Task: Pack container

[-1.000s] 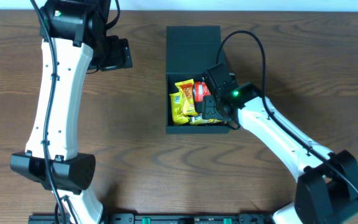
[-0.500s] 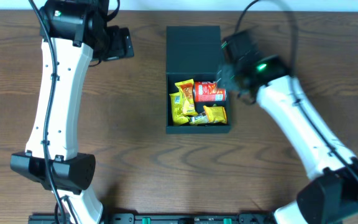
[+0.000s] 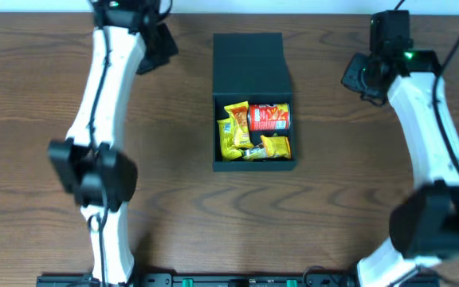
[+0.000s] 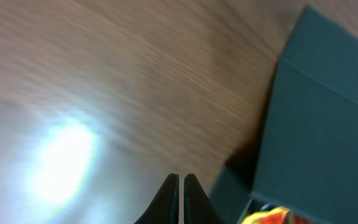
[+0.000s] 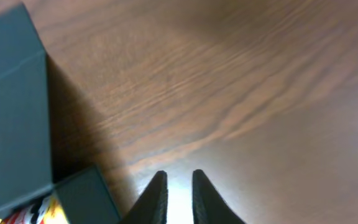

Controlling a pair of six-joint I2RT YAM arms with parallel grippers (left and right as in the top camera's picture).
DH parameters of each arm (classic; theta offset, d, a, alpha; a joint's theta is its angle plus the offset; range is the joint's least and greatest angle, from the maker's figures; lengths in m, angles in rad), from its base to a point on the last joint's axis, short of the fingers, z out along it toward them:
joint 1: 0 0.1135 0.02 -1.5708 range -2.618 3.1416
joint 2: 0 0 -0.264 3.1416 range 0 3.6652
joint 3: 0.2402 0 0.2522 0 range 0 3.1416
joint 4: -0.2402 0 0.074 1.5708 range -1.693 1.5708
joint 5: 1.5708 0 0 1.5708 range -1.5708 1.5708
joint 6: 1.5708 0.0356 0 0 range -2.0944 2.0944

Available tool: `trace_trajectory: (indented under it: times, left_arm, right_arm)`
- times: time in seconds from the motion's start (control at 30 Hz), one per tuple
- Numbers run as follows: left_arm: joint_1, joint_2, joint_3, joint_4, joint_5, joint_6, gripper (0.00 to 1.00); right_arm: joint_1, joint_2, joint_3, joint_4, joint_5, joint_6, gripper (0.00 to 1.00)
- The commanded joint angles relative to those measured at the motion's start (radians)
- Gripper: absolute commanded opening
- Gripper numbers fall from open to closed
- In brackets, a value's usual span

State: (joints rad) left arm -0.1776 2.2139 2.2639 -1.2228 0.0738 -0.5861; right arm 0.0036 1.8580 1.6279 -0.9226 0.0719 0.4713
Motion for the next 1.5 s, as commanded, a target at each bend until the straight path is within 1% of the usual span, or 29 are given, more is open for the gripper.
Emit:
trace_trajectory:
  times: [0.0, 0.13, 0.27, 0.37, 0.43, 0.53, 0.63, 0.7, 1.03, 1.23, 1.37, 1.47]
  left_arm:
    - [0.007, 0.097, -0.006, 0.035, 0.198, -0.095, 0.06]
    - [0.007, 0.186, -0.006, 0.114, 0.258, -0.160, 0.06]
    - [0.007, 0.242, -0.006, 0.194, 0.330, -0.194, 0.06]
    - [0.007, 0.280, -0.006, 0.228, 0.360, -0.265, 0.06]
    - [0.006, 0.297, -0.006, 0.241, 0.365, -0.283, 0.06]
    - [0.002, 0.306, -0.006, 0.252, 0.341, -0.288, 0.06]
    - [0.002, 0.313, -0.006, 0.259, 0.327, -0.341, 0.05]
    - [0.002, 0.319, -0.006, 0.272, 0.347, -0.364, 0.06]
    - [-0.017, 0.359, -0.006, 0.304, 0.418, -0.417, 0.06]
    - [-0.048, 0.366, -0.006, 0.327, 0.445, -0.441, 0.06]
    - [-0.061, 0.366, -0.006, 0.381, 0.497, -0.449, 0.06]
    - [-0.064, 0.366, -0.006, 0.446, 0.557, -0.486, 0.06]
  right_arm:
    - [-0.016, 0.098, 0.008, 0.016, -0.181, 0.053, 0.10]
    - [-0.017, 0.178, 0.008, 0.087, -0.353, 0.092, 0.05]
    - [-0.016, 0.220, 0.008, 0.183, -0.466, 0.154, 0.06]
    - [-0.016, 0.243, 0.008, 0.254, -0.526, 0.224, 0.06]
    - [-0.014, 0.268, 0.008, 0.286, -0.526, 0.259, 0.06]
    - [-0.010, 0.288, 0.008, 0.308, -0.525, 0.270, 0.06]
    - [-0.003, 0.316, 0.008, 0.357, -0.526, 0.313, 0.06]
    - [0.000, 0.336, 0.008, 0.393, -0.544, 0.364, 0.06]
    - [0.051, 0.406, 0.008, 0.529, -0.651, 0.496, 0.05]
    - [0.099, 0.428, 0.008, 0.565, -0.682, 0.521, 0.06]
    - [0.101, 0.428, 0.008, 0.591, -0.721, 0.528, 0.06]
    - [0.094, 0.428, 0.008, 0.605, -0.740, 0.546, 0.05]
